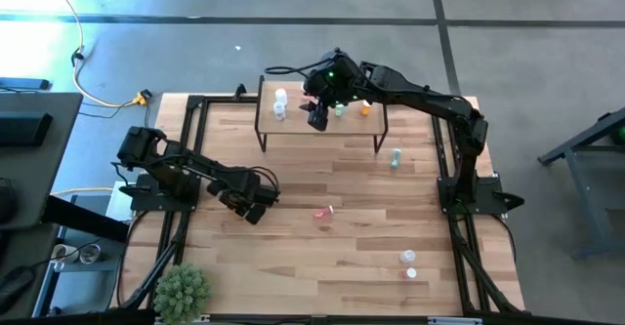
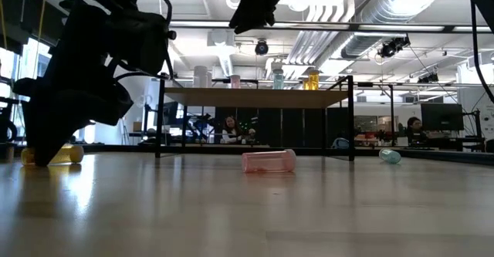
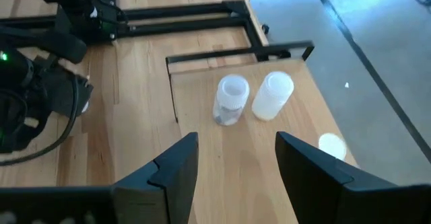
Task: Pick and place medicine bottles onto shelf by color
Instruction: Put the yellow pill bottle on the shelf aligned with the other yellow pill bottles
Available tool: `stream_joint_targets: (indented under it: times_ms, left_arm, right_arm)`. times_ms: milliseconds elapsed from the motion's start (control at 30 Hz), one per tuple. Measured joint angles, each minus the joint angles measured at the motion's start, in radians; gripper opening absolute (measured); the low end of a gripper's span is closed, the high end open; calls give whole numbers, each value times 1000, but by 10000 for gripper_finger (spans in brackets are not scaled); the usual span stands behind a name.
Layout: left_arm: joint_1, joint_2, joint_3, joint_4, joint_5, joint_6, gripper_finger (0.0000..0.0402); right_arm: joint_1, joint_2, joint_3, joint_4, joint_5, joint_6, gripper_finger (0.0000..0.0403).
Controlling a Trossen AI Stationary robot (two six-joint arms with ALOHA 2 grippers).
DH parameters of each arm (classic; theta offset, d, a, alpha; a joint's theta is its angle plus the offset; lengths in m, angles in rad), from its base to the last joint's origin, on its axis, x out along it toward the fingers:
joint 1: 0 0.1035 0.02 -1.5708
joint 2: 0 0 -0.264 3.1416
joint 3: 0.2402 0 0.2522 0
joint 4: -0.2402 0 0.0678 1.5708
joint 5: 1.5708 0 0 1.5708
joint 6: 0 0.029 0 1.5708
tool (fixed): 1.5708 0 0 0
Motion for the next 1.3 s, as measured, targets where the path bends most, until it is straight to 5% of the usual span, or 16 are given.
stream_joint_targets:
  times_ms: [333,767,1300]
  left_arm:
    - [-3,-62,40,82,-48,125,87]
    - [18,-74,159,582,-179,432,87]
    - [145,-74,159,1023,-138,779,87]
  right_arm:
    - [0,-52,0,-101,0,10,188]
    - [0,-173,0,-230,-50,34,188]
    - [0,-250,0,-375,-439,28,188]
